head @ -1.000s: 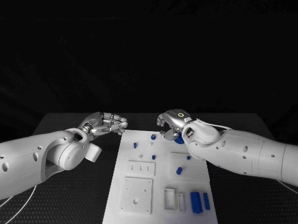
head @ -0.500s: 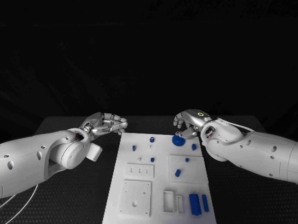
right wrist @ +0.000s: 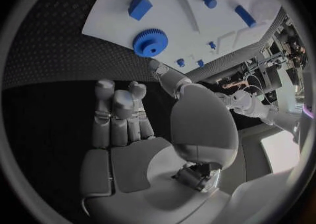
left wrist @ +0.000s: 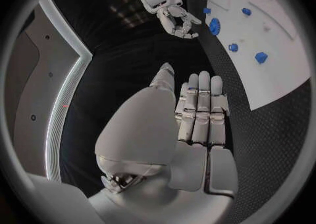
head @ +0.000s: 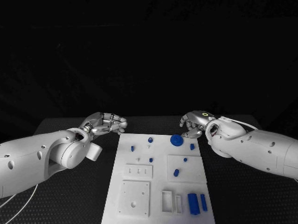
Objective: Assemble the parts on the task board
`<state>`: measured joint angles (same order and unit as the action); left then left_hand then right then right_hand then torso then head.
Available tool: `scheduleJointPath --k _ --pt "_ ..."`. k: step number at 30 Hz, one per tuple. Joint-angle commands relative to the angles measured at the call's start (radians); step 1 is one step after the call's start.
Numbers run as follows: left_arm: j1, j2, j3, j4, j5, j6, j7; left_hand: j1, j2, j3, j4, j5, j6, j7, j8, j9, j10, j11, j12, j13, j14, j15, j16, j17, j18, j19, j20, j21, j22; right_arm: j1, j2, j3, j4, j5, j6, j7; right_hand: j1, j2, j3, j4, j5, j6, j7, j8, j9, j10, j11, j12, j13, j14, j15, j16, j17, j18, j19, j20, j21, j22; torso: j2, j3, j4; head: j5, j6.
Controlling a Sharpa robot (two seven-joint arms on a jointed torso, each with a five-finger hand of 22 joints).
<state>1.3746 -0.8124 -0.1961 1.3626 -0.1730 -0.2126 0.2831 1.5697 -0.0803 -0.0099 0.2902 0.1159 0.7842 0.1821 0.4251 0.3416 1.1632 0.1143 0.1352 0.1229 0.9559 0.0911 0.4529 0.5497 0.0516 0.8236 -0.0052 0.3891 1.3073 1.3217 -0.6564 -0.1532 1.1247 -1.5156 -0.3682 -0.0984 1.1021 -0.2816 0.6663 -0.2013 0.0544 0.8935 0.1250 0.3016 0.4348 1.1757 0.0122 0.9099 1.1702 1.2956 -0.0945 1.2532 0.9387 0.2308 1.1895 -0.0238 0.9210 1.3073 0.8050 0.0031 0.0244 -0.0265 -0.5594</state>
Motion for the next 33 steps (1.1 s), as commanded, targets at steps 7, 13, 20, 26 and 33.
scheduleJointPath --k 7,13,20,26,33 --pt "0.001 0.004 0.001 -0.002 -0.001 0.019 0.011 -0.003 -0.002 0.007 0.001 -0.006 0.002 0.001 -0.002 0.001 0.008 -0.002 -0.003 0.001 0.007 0.003 -0.007 0.002 0.019 -0.006 -0.002 -0.006 0.007 -0.029 0.018 -0.002 -0.015 0.015 0.066 0.037 -0.021 0.012 -0.019 -0.004 0.037 -0.002 0.003 -0.007 -0.003 -0.002 0.002 0.152 0.068 -0.003 0.001 0.036 0.066 0.031 0.010 -0.019 0.048 0.023 0.001 -0.0006 0.0023 0.000 -0.008" --pt "0.001 0.006 0.000 -0.004 -0.001 0.020 0.011 -0.003 -0.002 0.007 0.001 -0.006 0.002 0.001 -0.003 0.001 0.008 -0.002 -0.003 0.001 0.007 0.003 -0.008 0.002 0.019 -0.006 -0.002 -0.006 0.007 -0.036 0.029 -0.002 -0.018 0.015 0.068 0.043 -0.025 0.018 -0.021 -0.002 0.045 -0.003 0.002 -0.008 -0.003 -0.002 0.002 0.169 0.072 0.001 0.001 0.042 0.083 0.031 0.010 -0.022 0.055 0.022 0.000 -0.0014 0.0028 0.000 -0.011" --pt "0.001 0.007 0.000 -0.003 -0.001 0.020 0.010 -0.003 -0.002 0.007 0.001 -0.006 0.001 0.001 -0.003 0.001 0.008 -0.002 -0.003 0.001 0.007 0.003 -0.008 0.002 0.019 -0.006 -0.002 -0.006 0.007 -0.044 0.042 -0.003 -0.040 0.014 0.073 0.043 -0.020 0.029 -0.017 -0.004 0.042 0.005 0.002 -0.003 -0.001 -0.002 0.002 0.178 0.073 0.004 0.001 0.046 0.094 0.031 0.009 -0.023 0.059 0.022 0.000 -0.0015 0.0016 0.001 -0.012" --pt "0.001 0.006 0.000 0.003 -0.001 0.022 0.009 -0.004 -0.001 0.007 0.001 -0.006 0.001 0.001 -0.003 0.001 0.007 -0.002 -0.004 0.001 0.007 0.003 -0.008 0.002 0.019 -0.006 -0.001 -0.007 0.007 -0.046 0.052 -0.003 -0.052 0.014 0.071 0.045 -0.021 0.033 -0.014 -0.003 0.039 0.005 0.002 -0.003 -0.002 -0.003 0.002 0.181 0.072 0.005 0.001 0.046 0.099 0.031 0.009 -0.023 0.061 0.022 0.001 -0.0007 0.0016 0.003 -0.013" --pt "0.001 0.005 0.000 0.006 -0.001 0.023 0.007 -0.004 -0.001 0.007 0.001 -0.006 0.001 0.001 -0.004 0.002 0.007 -0.002 -0.004 0.001 0.007 0.003 -0.009 0.003 0.019 -0.006 -0.001 -0.007 0.007 -0.046 0.055 -0.003 -0.067 0.014 0.067 0.046 -0.022 0.036 -0.012 -0.001 0.039 0.004 0.003 -0.004 -0.002 -0.004 0.003 0.183 0.071 0.005 0.002 0.046 0.100 0.031 0.009 -0.023 0.062 0.021 0.000 -0.0005 0.0024 0.004 -0.014"
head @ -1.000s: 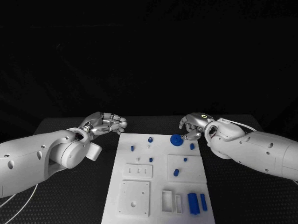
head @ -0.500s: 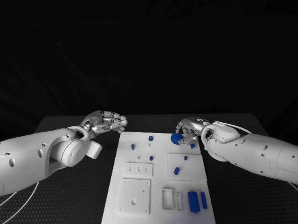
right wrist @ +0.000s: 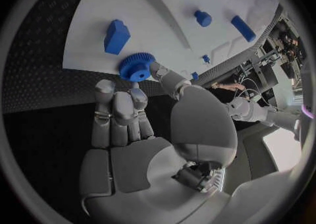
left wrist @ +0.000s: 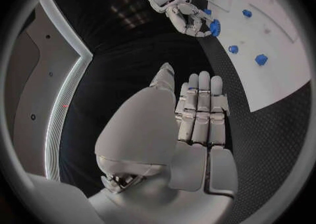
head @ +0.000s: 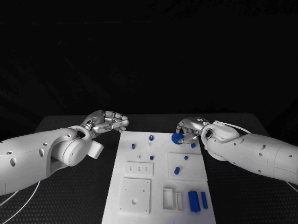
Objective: Assemble the parts on the task board
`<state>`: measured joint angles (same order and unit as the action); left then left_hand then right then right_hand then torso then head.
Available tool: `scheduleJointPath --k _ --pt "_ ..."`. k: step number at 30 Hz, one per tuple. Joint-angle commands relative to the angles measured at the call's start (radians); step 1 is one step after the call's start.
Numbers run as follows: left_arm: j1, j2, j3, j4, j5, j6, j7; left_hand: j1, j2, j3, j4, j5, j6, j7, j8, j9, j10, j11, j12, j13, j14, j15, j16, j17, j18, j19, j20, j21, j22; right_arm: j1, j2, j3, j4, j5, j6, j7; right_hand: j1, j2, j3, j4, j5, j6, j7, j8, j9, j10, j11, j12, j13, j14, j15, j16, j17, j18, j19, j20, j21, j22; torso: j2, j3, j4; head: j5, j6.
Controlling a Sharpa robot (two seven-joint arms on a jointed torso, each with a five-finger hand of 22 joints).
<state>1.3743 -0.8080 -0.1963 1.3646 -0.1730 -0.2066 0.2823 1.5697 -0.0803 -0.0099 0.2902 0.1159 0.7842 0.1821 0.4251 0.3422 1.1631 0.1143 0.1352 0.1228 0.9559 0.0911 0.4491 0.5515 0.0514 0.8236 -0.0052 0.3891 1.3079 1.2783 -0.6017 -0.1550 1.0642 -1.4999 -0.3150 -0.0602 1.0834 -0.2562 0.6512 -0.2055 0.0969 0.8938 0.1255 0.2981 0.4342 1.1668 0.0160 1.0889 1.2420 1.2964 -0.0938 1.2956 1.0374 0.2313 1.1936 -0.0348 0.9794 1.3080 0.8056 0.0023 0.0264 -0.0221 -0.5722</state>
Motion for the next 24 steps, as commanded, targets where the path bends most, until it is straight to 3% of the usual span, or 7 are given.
scheduleJointPath --k 1,11,14,24 --pt "0.001 0.001 0.001 0.004 -0.001 0.017 0.008 -0.004 -0.001 0.007 0.001 -0.006 0.000 0.001 -0.004 0.001 0.007 -0.002 -0.004 0.001 0.007 0.003 -0.005 0.001 0.019 -0.006 -0.001 -0.007 0.007 -0.003 0.001 -0.002 -0.008 -0.002 0.015 0.008 -0.004 0.011 0.004 0.004 -0.003 0.004 0.002 0.000 -0.001 0.005 -0.001 0.004 -0.001 0.004 0.001 0.003 0.000 0.030 0.004 -0.012 0.004 0.021 -0.001 -0.0001 0.0001 0.000 -0.002" --pt "0.001 0.000 0.001 0.005 -0.001 0.019 0.007 -0.004 -0.001 0.007 0.001 -0.006 0.000 0.001 -0.004 0.001 0.007 -0.002 -0.005 0.001 0.007 0.003 -0.006 0.002 0.019 -0.006 -0.001 -0.007 0.007 -0.003 0.003 -0.002 -0.015 -0.002 0.007 0.005 -0.006 0.005 0.007 0.006 0.001 -0.009 0.005 -0.008 -0.005 0.001 0.001 0.008 -0.005 0.003 0.003 0.000 0.003 0.030 0.002 -0.012 0.006 0.020 -0.001 0.0004 -0.0021 0.001 -0.007" --pt "0.001 0.000 0.001 0.004 -0.001 0.020 0.007 -0.005 -0.001 0.007 0.001 -0.006 0.000 0.001 -0.004 0.001 0.007 -0.002 -0.005 0.001 0.007 0.003 -0.006 0.002 0.019 -0.006 -0.001 -0.007 0.007 -0.003 0.001 -0.002 -0.016 -0.002 0.011 0.004 -0.007 -0.002 0.006 0.004 0.002 -0.033 0.015 -0.021 -0.011 -0.006 0.010 0.010 -0.009 0.001 0.011 -0.006 0.003 0.030 -0.001 -0.013 0.008 0.020 -0.002 0.0000 -0.0010 0.000 -0.008" --pt "0.001 0.001 0.001 0.004 -0.001 0.020 0.006 -0.005 -0.001 0.007 0.001 -0.006 0.000 0.002 -0.005 0.001 0.007 -0.002 -0.006 0.001 0.007 0.003 -0.007 0.002 0.019 -0.006 -0.001 -0.007 0.007 -0.009 0.008 -0.002 -0.020 -0.002 0.029 0.006 -0.007 0.003 0.006 0.004 0.003 -0.028 0.018 -0.017 -0.010 -0.009 0.014 0.015 -0.012 0.002 0.016 -0.006 0.008 0.030 -0.002 -0.013 0.010 0.019 -0.002 0.0002 -0.0008 0.001 -0.009"
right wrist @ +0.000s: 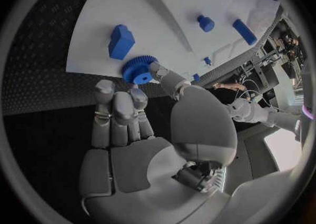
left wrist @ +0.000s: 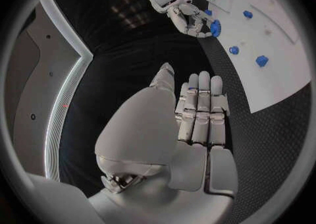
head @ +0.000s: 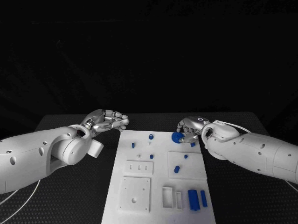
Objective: Assemble the parts on the task board
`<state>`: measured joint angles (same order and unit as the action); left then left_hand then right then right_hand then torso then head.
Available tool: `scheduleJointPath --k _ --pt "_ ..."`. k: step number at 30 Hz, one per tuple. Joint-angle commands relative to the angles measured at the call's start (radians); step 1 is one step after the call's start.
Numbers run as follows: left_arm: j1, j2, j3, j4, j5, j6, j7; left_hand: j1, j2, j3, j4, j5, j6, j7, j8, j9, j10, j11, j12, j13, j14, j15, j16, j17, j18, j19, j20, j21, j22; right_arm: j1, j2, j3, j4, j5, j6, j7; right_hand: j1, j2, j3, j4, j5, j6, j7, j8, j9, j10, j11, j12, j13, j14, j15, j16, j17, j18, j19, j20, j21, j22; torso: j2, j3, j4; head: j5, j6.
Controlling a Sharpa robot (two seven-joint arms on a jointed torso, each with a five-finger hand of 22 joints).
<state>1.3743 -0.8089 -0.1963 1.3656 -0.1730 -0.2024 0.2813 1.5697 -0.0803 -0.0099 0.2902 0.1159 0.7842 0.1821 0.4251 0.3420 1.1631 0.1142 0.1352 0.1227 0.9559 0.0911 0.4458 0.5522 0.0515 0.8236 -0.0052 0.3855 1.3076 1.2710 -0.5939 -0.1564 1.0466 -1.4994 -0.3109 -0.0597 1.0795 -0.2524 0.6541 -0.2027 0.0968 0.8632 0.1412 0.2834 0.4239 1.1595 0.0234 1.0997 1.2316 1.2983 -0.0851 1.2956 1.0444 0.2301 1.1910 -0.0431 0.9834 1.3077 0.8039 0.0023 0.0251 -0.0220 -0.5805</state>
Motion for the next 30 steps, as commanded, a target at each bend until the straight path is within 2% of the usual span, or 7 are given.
scheduleJointPath --k 1,10,21,30 --pt "0.001 0.000 0.001 0.004 -0.001 0.016 0.007 -0.005 -0.001 0.007 0.001 -0.006 0.000 0.002 -0.005 0.002 0.007 -0.002 -0.006 0.001 0.007 0.003 -0.004 0.002 0.019 -0.006 -0.001 -0.003 0.008 -0.002 0.000 -0.001 -0.003 -0.002 0.026 0.006 -0.004 0.000 0.003 0.002 0.003 0.004 0.003 -0.002 0.001 -0.002 0.007 0.005 -0.002 0.000 0.007 -0.007 0.001 0.032 0.001 -0.005 0.006 0.020 0.000 0.0000 0.0010 0.002 -0.001" --pt "0.001 -0.002 0.001 0.008 -0.001 0.017 0.005 -0.005 -0.001 0.007 0.001 -0.006 0.000 0.002 -0.005 0.002 0.007 -0.002 -0.006 0.001 0.007 0.003 -0.004 0.002 0.019 -0.007 -0.001 -0.004 0.008 -0.010 0.006 -0.002 -0.010 -0.002 0.036 0.009 -0.006 0.006 0.004 0.004 0.002 0.023 0.001 0.009 0.005 -0.003 0.005 0.010 -0.006 0.002 0.006 -0.008 0.007 0.032 0.000 -0.004 0.008 0.019 0.001 -0.0002 0.0005 0.003 -0.005" --pt "0.001 -0.005 0.001 0.010 -0.001 0.017 0.004 -0.005 -0.001 0.007 0.001 -0.006 0.000 0.002 -0.005 0.002 0.007 -0.002 -0.006 0.001 0.008 0.003 -0.005 0.003 0.019 -0.007 -0.001 -0.004 0.008 -0.016 0.010 -0.004 -0.020 -0.009 0.056 0.009 0.002 0.023 0.032 0.012 -0.023 0.066 -0.013 0.030 0.013 -0.004 -0.007 0.018 -0.021 0.006 -0.006 -0.014 0.018 0.032 -0.003 -0.002 0.012 0.018 0.001 0.0004 0.0000 0.004 -0.009" --pt "0.001 -0.004 0.001 0.010 -0.002 0.017 0.002 -0.004 -0.001 0.007 0.001 -0.006 0.000 0.001 -0.005 0.002 0.007 -0.002 -0.006 0.001 0.008 0.003 -0.005 0.003 0.019 -0.007 -0.001 -0.004 0.008 -0.018 0.016 -0.008 -0.037 -0.024 0.140 -0.005 -0.001 0.033 0.045 0.019 -0.031 0.082 -0.018 0.037 0.017 -0.003 -0.012 0.020 -0.029 0.006 -0.010 -0.020 0.019 0.032 -0.005 0.000 0.013 0.018 0.000 0.0003 0.0010 0.004 -0.011"
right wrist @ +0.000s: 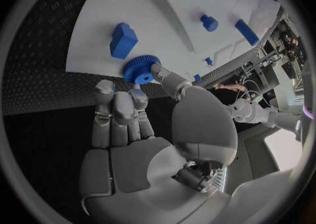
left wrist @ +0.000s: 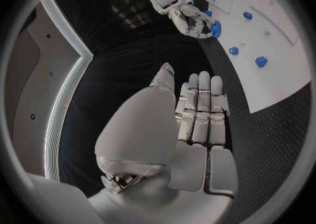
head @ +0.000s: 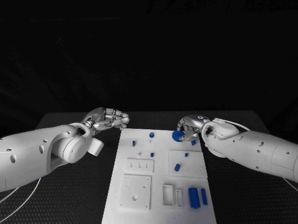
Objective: Assemble the parts on the task board
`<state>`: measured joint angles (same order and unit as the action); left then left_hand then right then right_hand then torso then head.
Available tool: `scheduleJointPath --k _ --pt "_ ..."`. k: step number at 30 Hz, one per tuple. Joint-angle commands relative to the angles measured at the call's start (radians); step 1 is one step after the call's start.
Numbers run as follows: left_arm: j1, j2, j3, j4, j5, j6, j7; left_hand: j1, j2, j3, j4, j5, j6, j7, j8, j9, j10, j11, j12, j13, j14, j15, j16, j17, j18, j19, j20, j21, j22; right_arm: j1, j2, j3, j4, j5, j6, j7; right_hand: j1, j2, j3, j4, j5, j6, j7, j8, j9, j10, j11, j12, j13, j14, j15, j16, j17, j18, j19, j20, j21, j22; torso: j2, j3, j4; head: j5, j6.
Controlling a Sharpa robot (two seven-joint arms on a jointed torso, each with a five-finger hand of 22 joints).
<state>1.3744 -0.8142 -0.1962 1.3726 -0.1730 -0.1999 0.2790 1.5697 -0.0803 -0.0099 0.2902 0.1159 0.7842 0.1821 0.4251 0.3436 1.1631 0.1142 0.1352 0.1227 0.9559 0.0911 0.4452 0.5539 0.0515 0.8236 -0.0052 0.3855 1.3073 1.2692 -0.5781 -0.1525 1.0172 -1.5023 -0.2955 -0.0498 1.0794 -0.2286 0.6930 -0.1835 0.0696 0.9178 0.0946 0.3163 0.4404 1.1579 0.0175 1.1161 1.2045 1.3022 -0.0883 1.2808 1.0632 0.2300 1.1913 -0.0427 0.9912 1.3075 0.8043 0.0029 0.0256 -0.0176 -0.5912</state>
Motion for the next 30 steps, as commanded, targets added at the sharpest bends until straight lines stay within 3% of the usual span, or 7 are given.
scheduleJointPath --k 1,13,18,24,30 --pt "0.001 0.001 0.001 0.003 -0.002 0.014 0.004 -0.004 -0.001 0.007 0.001 -0.006 0.000 0.001 -0.005 0.001 0.007 -0.002 -0.006 0.001 0.008 0.003 -0.005 0.001 0.019 -0.007 -0.001 -0.004 0.008 -0.017 0.000 -0.012 -0.008 -0.021 0.129 -0.015 -0.001 0.012 0.009 0.000 -0.001 0.028 0.028 0.004 0.001 -0.002 -0.007 0.003 -0.003 0.003 -0.008 -0.005 0.002 0.032 -0.006 0.000 0.006 0.019 0.000 -0.0003 0.0003 0.000 -0.001" --pt "0.001 0.001 0.001 0.003 -0.003 0.013 0.004 -0.004 0.000 0.008 0.001 -0.005 0.000 0.001 -0.005 0.001 0.007 -0.003 -0.007 0.001 0.008 0.003 -0.006 0.002 0.019 -0.007 -0.001 -0.004 0.008 -0.017 0.000 -0.014 -0.010 -0.021 0.145 -0.016 -0.007 0.022 0.017 0.001 0.013 0.034 0.026 0.006 0.002 -0.004 -0.009 0.005 -0.008 0.004 -0.009 -0.008 0.006 0.032 -0.008 0.003 0.008 0.019 0.000 -0.0001 0.0002 -0.001 -0.001" --pt "0.001 0.000 0.001 0.005 -0.003 0.014 0.004 -0.004 0.000 0.008 0.001 -0.005 0.000 0.001 -0.005 0.001 0.008 -0.003 -0.007 0.001 0.008 0.003 -0.006 0.002 0.019 -0.007 -0.001 -0.004 0.008 -0.017 -0.001 -0.014 -0.004 -0.055 0.085 -0.025 -0.011 0.027 0.024 0.000 0.041 0.039 0.024 0.007 0.003 -0.003 -0.010 0.008 -0.013 0.007 -0.011 -0.008 0.012 0.032 -0.008 0.003 0.010 0.019 0.000 -0.0003 -0.0005 0.000 0.000" --pt "0.001 0.001 0.001 0.004 -0.004 0.013 0.004 -0.004 0.000 0.008 0.001 -0.005 0.000 0.001 -0.005 0.002 0.008 -0.003 -0.007 0.002 0.008 0.003 -0.007 0.002 0.019 -0.007 -0.001 -0.004 0.008 -0.017 0.000 -0.014 0.004 -0.122 -0.003 -0.043 -0.009 0.018 0.049 0.010 0.041 0.056 0.019 0.013 0.007 0.005 -0.015 0.013 -0.021 0.013 -0.015 -0.007 0.020 0.032 -0.002 0.001 0.015 0.018 -0.001 -0.0001 -0.0007 0.000 0.001" --pt "0.001 0.000 0.001 0.005 -0.004 0.012 0.005 -0.004 0.000 0.008 0.001 -0.005 0.000 0.001 -0.005 0.002 0.008 -0.003 -0.007 0.002 0.008 0.003 -0.007 0.003 0.019 -0.007 -0.001 -0.004 0.008 -0.017 0.001 -0.013 0.015 -0.167 -0.036 -0.051 -0.004 0.008 0.073 0.022 0.032 0.074 0.013 0.020 0.011 0.012 -0.021 0.016 -0.029 0.019 -0.020 -0.006 0.029 0.032 0.003 -0.003 0.018 0.017 -0.001 -0.0002 0.0007 -0.001 0.003"
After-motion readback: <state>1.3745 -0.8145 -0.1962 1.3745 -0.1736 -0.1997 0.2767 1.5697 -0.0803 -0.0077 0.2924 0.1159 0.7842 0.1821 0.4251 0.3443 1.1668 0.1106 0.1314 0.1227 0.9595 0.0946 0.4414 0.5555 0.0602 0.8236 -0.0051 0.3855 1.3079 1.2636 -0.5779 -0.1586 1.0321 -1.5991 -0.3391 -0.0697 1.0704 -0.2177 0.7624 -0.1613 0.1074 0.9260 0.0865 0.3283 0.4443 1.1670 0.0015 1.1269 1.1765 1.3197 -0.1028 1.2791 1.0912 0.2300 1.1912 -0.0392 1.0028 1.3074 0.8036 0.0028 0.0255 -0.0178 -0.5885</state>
